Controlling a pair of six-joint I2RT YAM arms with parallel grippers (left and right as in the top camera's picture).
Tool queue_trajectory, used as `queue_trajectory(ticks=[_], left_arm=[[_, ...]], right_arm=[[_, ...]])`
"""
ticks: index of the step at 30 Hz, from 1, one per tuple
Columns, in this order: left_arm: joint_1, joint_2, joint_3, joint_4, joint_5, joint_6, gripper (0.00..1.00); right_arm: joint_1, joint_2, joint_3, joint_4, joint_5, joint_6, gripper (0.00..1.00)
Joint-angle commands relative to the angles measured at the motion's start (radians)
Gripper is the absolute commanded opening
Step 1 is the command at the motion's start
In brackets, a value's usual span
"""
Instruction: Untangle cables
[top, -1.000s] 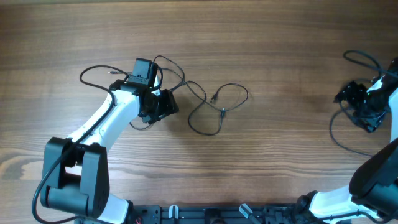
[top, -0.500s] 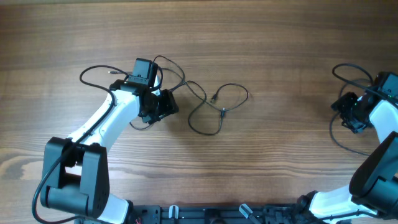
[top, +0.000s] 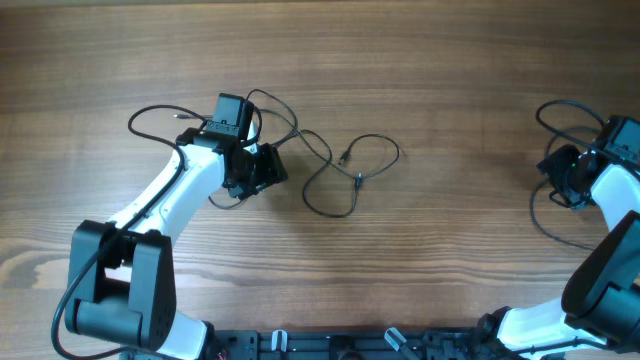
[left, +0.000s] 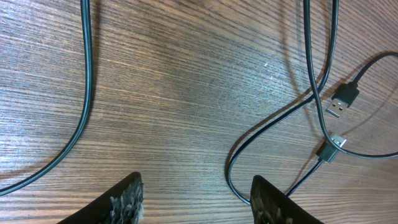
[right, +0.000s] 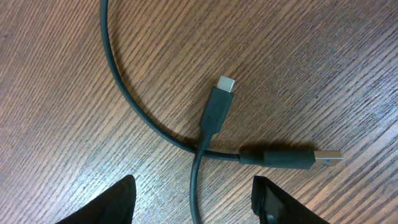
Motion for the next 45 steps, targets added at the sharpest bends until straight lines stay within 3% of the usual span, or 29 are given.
queue_trajectory(ticks=[1,12,17,20,31,39,45], left_arm=[[0.001,0.009,0.001,0.000,-0.006,0.015,0.57],[0.001,0.009,0.001,0.000,-0.006,0.015,0.57],[0.001,0.009,0.001,0.000,-0.006,0.015,0.57],[0.001,0.009,0.001,0.000,-0.006,0.015,0.57],[0.001,0.009,0.001,0.000,-0.006,0.015,0.57],[0.001,0.009,0.001,-0.001,-0.006,0.015,0.57],[0.001,0.009,0.001,-0.005,-0.006,0.015,0.57]], right_arm=[[0.003,0.011,-0.009,0.004,0.021,0.025,0.61],[0.003,0.011,-0.072,0.049,0.025,0.078,0.57],[0.003,0.011,-0.072,0.053,0.025,0.085,0.45],[0.003,0.011,-0.072,0.054,0.025,0.117,0.42],[0.060,0.011,-0.063,0.060,0.069,0.079,0.40],[0.120,0.013,0.100,-0.078,0.151,0.019,0.37],[0.119,0.115,0.116,-0.146,0.171,0.022,0.45]])
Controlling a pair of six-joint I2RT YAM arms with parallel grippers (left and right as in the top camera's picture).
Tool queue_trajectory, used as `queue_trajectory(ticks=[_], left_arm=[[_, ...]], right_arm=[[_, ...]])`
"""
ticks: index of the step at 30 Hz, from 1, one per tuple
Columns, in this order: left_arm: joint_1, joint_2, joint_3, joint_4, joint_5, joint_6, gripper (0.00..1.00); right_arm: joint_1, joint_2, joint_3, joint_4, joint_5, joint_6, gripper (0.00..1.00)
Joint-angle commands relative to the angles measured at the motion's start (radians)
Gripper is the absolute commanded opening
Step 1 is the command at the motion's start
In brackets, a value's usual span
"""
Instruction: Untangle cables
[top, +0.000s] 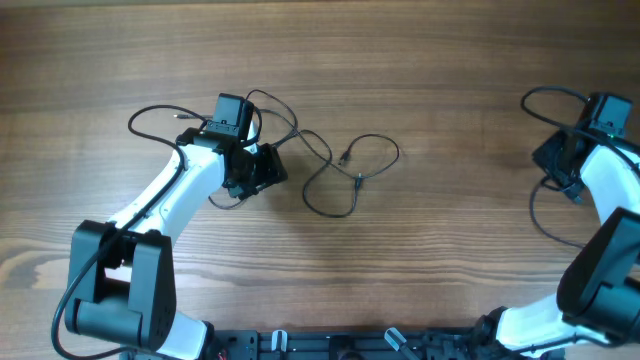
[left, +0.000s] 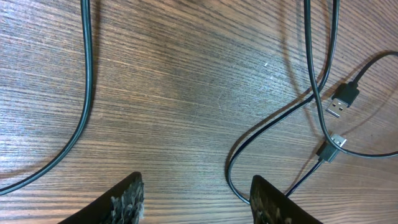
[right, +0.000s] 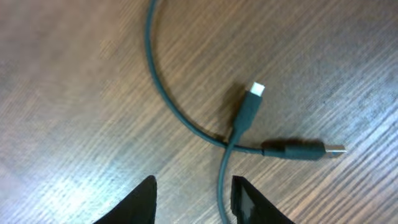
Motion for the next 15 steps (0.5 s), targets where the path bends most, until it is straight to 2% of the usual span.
queue_trajectory(ticks=[1,7,10,12,13,15], left_arm=[[0.001,0.009,0.001,-0.009,-0.006,0.015,0.57],[0.001,0.009,0.001,-0.019,-0.006,0.015,0.57],[0.001,0.009,0.001,-0.019,-0.006,0.015,0.57],[0.001,0.009,0.001,-0.019,-0.006,0.015,0.56],[0.001,0.009,0.001,-0.019,-0.006,0.015,0.56],[0.001,0.009,0.001,-0.019,-0.006,0.015,0.57]], right_arm=[[0.003,0.129,0.010,-0.023,0.032,-0.003,0.46],[0.003,0.204,0.010,-0.003,0.033,-0.004,0.45],[0.003,0.203,0.010,0.000,0.029,-0.003,0.21],[0.003,0.203,0.010,0.000,0.027,-0.003,0.11],[0.003,0.203,0.010,0.000,0.019,-0.004,0.06],[0.003,0.196,0.018,-0.003,-0.021,-0.004,0.04]])
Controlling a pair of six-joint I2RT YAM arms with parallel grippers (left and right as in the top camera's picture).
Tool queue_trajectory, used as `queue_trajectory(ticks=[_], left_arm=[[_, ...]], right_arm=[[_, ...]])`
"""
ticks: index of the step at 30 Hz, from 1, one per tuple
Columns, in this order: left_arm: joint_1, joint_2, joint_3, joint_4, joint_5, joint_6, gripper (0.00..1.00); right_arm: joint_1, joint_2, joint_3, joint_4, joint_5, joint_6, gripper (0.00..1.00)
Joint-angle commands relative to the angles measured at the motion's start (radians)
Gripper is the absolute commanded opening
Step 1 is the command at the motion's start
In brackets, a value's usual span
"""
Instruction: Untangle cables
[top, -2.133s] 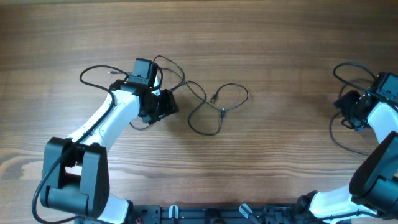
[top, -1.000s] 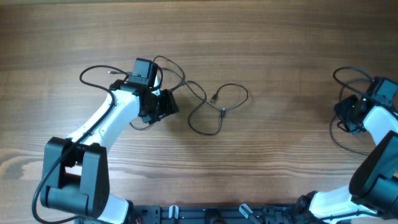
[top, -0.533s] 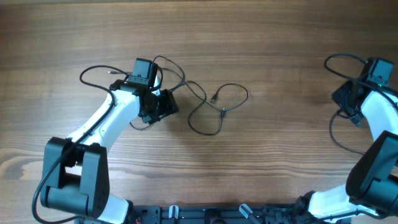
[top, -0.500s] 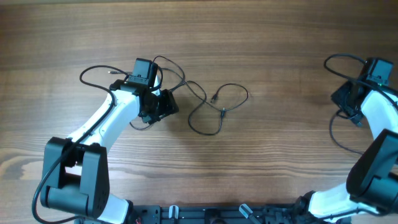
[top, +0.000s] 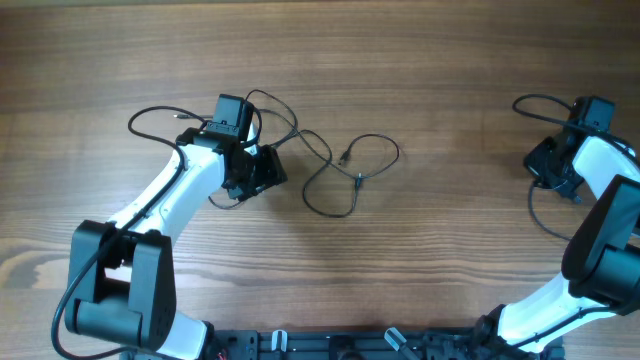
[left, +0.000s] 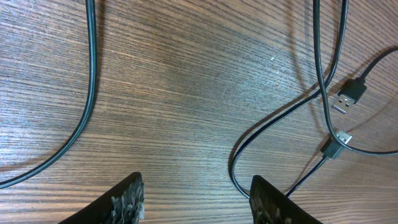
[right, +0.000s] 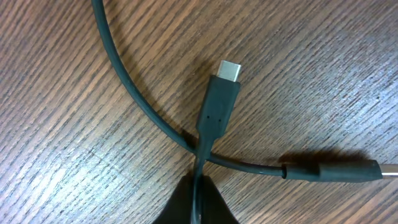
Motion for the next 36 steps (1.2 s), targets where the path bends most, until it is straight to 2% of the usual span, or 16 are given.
queue_trajectory(ticks=[1,6,10,13,16,22,23,25,27,33,36], left_arm=[[0.001,0.009,0.001,-0.002,-0.006,0.015,0.56],[0.001,0.009,0.001,-0.005,-0.006,0.015,0.56],[0.001,0.009,0.001,-0.008,-0.006,0.015,0.56],[0.001,0.009,0.001,-0.013,-0.006,0.015,0.57],[0.001,0.009,0.001,-0.013,-0.006,0.015,0.56],[0.001,0.009,0.001,-0.015,-0.006,0.015,0.57],[0.001,0.009,0.001,-0.015,-0.006,0.015,0.56],[0.001,0.009,0.001,-0.016,-0.006,0.015,0.56],[0.001,0.009,0.001,-0.017,-0.006,0.015,0.56],[0.001,0.009,0.001,-0.024,-0.006,0.015,0.56],[0.001,0.009,0.001,-0.023,-0.006,0.015,0.56]], right_arm=[[0.001,0.042,0.006,-0.023,-0.052,-0.003,0.04],[0.000,-0.036,0.272,-0.161,-0.166,-0.085,0.04],[-0.028,-0.091,0.586,-0.244,-0.166,-0.049,0.04],[-0.069,-0.095,0.679,-0.254,-0.145,0.009,0.04],[-0.130,-0.092,0.682,-0.280,-0.090,0.109,0.04],[-0.209,-0.090,0.677,-0.327,0.029,0.111,0.05],[-0.214,-0.090,0.670,-0.332,0.050,0.113,0.07],[-0.216,-0.090,0.650,-0.335,0.048,0.113,0.32],[-0.216,-0.090,0.625,-0.338,0.048,0.113,0.43],[-0.216,-0.090,0.566,-0.343,0.044,0.113,0.41],[-0.214,-0.090,0.555,-0.357,0.002,0.106,0.47]])
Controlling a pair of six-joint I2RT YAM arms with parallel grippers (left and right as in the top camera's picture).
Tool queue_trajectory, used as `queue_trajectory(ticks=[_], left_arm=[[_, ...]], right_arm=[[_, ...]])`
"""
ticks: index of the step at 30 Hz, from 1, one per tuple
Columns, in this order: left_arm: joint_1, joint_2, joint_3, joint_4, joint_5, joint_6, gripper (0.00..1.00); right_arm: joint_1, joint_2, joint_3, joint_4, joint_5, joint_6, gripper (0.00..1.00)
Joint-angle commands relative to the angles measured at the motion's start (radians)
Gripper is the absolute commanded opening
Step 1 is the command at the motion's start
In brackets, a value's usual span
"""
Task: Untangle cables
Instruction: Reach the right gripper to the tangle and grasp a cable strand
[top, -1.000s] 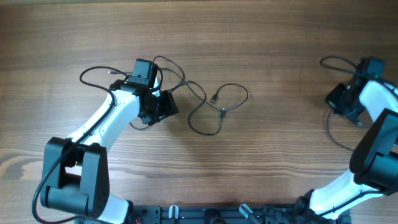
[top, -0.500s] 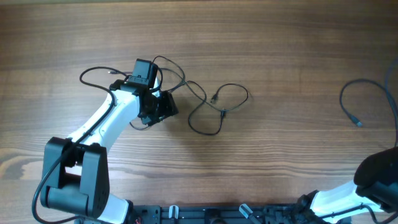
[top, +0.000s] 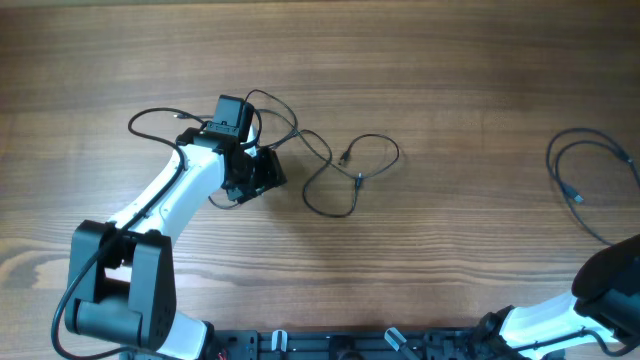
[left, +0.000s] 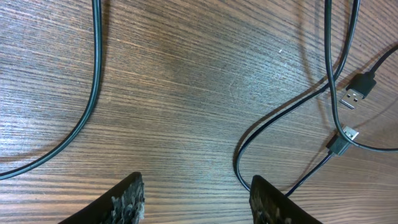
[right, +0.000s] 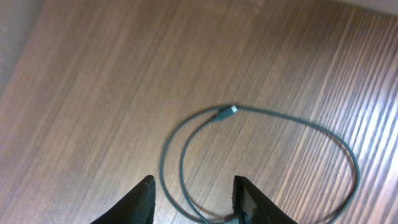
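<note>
Thin black cables lie tangled (top: 357, 180) on the wooden table at centre-left, with loops running under my left arm. My left gripper (left: 196, 202) is open just above the wood. One strand (left: 94, 93) curves to its left. A USB-A plug (left: 357, 93) and a small plug (left: 341, 142) lie to its right, and a cable loop brushes the right finger (left: 270, 199). A separate dark cable (top: 576, 192) lies in a loose loop at the right edge. My right gripper (right: 193, 202) hangs open high above that loop, whose plug (right: 231, 109) shows.
The wooden table (top: 470, 90) carries nothing besides the cables. The right arm's base link (top: 610, 280) shows only at the bottom right corner of the overhead view. The table's pale edge (right: 15, 37) shows at the upper left of the right wrist view.
My right gripper was shut on the dark cable near its plug; now it is open, high above the table and out of the overhead view. The cable lies in a wider loop. The left gripper shifted slightly.
At first my right gripper stood open over the crossed ends of the dark cable at the right edge. Then it was narrower, then shut on the cable by its small plug. Now that cable lies released in an open loop. The left gripper stayed open by the tangle.
</note>
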Motion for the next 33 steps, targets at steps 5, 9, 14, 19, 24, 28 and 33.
queue_trajectory(ticks=[5,9,14,19,24,28,33], left_arm=[[0.001,0.009,0.001,0.010,-0.006,0.019,0.56],[0.042,-0.040,0.002,0.011,-0.053,0.072,0.57],[0.166,-0.119,0.002,-0.019,-0.055,0.065,0.59],[0.229,-0.116,0.000,-0.069,-0.074,0.065,0.62],[0.229,-0.116,-0.001,-0.067,-0.074,0.065,0.64],[0.229,-0.116,-0.001,-0.066,-0.074,0.065,0.64],[0.229,-0.116,-0.001,-0.064,-0.074,0.065,0.64]], right_arm=[[0.032,0.011,-0.019,-0.009,-0.462,-0.167,0.60],[0.161,0.011,-0.019,-0.114,-0.536,-0.311,0.65],[0.397,0.011,-0.019,-0.222,-0.514,-0.428,0.70],[0.630,0.012,-0.049,-0.277,-0.356,-0.399,0.73],[0.810,0.012,-0.251,-0.155,-0.258,-0.208,0.74],[0.870,0.012,-0.396,0.004,-0.315,-0.126,0.74],[0.939,0.011,-0.522,0.243,-0.323,-0.025,0.74]])
